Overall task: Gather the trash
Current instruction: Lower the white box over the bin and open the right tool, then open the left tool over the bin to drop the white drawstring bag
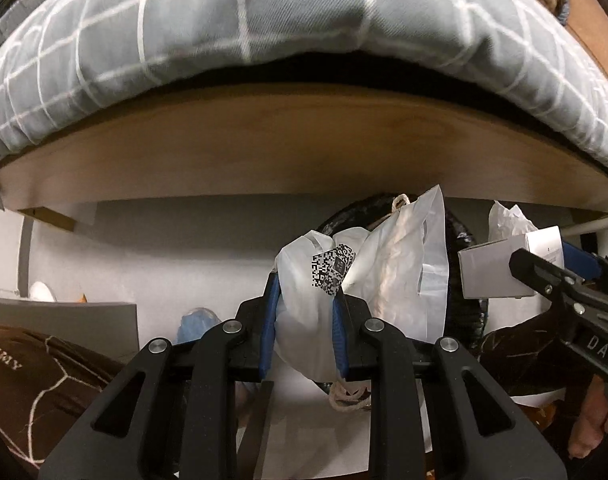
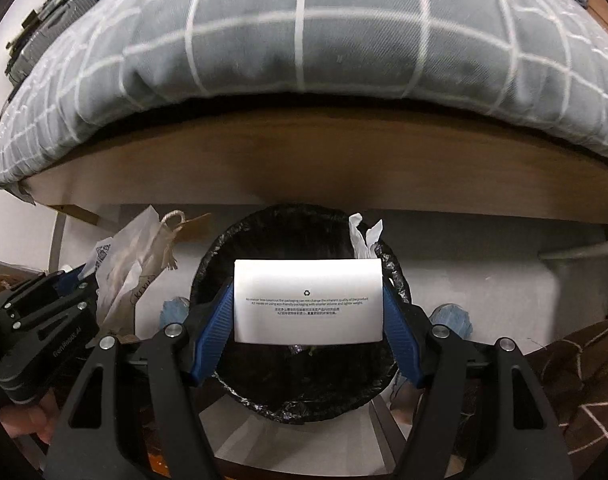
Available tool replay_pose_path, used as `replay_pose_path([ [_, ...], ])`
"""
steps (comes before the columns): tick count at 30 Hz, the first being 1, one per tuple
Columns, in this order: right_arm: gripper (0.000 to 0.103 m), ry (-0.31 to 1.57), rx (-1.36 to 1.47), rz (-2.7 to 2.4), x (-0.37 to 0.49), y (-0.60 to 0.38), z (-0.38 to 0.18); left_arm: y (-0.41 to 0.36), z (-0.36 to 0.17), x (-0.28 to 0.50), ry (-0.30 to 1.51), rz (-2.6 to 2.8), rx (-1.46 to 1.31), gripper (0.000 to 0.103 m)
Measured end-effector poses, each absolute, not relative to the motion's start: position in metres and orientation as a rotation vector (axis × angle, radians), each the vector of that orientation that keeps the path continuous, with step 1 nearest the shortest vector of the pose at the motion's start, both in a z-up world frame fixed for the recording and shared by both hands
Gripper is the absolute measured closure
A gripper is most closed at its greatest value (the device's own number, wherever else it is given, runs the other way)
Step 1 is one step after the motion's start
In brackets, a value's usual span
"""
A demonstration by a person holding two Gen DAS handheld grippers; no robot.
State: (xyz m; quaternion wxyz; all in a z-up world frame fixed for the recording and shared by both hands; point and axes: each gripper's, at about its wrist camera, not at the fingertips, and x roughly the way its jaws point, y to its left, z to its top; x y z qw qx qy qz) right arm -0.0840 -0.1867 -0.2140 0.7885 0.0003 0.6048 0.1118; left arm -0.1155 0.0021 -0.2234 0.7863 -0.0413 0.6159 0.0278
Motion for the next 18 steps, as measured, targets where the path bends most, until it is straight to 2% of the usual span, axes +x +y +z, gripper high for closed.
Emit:
replay_pose_path([
  [5,0.036,1.324,-0.020,0.266,-0.081,-0.182,-0.221,0.005,-0.231,-0.112,1.348,0.069,-0.104,0.080],
  [6,0.033,1.329,-0.026,0.274,-0.081,-0.180,-0.222,0.005,-0.230,-0.110,1.346,0.068,-0.102,0.080],
  [9,0.013,1.282,-0.038,0.281,-0.080,-0.181,-0.215,0.001,-0.226,-0.110,1.342,0.059,-0.103,0.080],
  [12,0.008,1.242,-0.039,0.277,-0.082,-0.179,-0.204,-0.002,-0.221,-0.110,1.336,0.046,-0.113,0.080],
  [18,0.008,1.204,-0.067,0.222,-0.078,-0.203,-0.193,-0.017,-0.220,-0.109,1.335,0.005,-0.104,0.080],
])
